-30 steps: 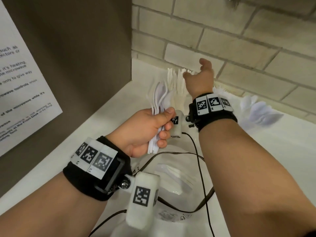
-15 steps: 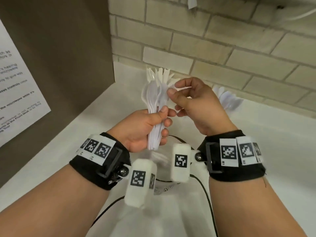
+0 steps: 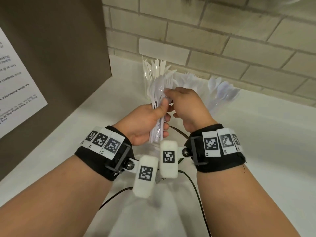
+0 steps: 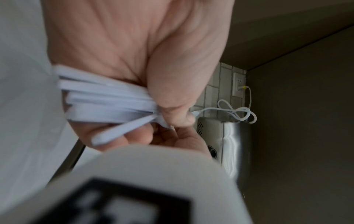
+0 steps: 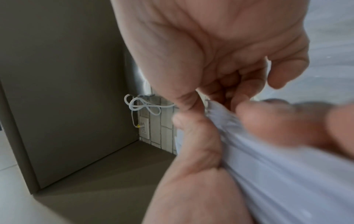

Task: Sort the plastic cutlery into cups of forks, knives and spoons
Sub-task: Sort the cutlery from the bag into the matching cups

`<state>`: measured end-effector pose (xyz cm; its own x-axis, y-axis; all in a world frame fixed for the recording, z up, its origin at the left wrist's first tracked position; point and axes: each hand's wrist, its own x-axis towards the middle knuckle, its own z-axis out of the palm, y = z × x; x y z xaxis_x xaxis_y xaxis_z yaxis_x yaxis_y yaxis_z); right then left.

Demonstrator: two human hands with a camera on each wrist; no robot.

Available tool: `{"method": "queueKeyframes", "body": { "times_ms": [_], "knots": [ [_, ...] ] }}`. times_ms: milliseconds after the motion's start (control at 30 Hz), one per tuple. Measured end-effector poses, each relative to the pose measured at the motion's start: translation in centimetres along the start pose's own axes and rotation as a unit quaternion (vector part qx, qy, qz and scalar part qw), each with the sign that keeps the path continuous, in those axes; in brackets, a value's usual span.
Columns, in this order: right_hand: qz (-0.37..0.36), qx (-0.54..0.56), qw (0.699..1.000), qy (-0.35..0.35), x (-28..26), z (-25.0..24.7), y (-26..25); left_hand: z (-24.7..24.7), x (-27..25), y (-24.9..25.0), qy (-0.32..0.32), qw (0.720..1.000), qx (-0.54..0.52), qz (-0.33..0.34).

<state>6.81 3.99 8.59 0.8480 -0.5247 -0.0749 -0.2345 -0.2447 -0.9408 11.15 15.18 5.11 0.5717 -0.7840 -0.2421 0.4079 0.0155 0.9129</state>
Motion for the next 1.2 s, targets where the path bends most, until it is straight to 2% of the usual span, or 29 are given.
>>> {"method": "queueKeyframes", "body": {
  "times_ms": [133,433,567,767,900,967,1033,1200],
  "knots": [
    [0.018,0.091,0.996,-0.003,0.0,0.0,0.3,0.0,0.1,0.3,0.030,0.999,-0.021,-0.005],
    [0.050,0.212,0.976,0.021,-0.1,-0.5,0.2,-0.1,0.4,0.2,0.029,0.999,-0.034,-0.025],
    [0.046,0.214,0.975,0.027,-0.1,-0.5,0.1,-0.2,0.7,0.2,0.071,0.997,-0.031,-0.022],
    [0.030,0.148,0.988,0.016,-0.2,-0.2,0.5,-0.1,0.9,0.2,0.090,0.995,-0.042,-0.015],
    [0.029,0.204,0.975,0.085,0.1,-0.8,0.5,-0.1,1.1,0.3,0.131,0.989,-0.070,-0.002],
    [0.012,0.269,0.956,0.119,0.1,-1.1,0.3,0.0,1.3,0.4,0.154,0.987,-0.049,0.008],
    [0.002,0.310,0.943,0.120,-0.1,-1.2,-0.3,0.2,1.4,0.4,0.165,0.986,-0.021,0.012],
    [-0.020,0.220,0.973,0.069,-0.5,-1.0,-1.0,0.2,1.5,0.1,0.178,0.976,0.121,0.014]
  ]
}}
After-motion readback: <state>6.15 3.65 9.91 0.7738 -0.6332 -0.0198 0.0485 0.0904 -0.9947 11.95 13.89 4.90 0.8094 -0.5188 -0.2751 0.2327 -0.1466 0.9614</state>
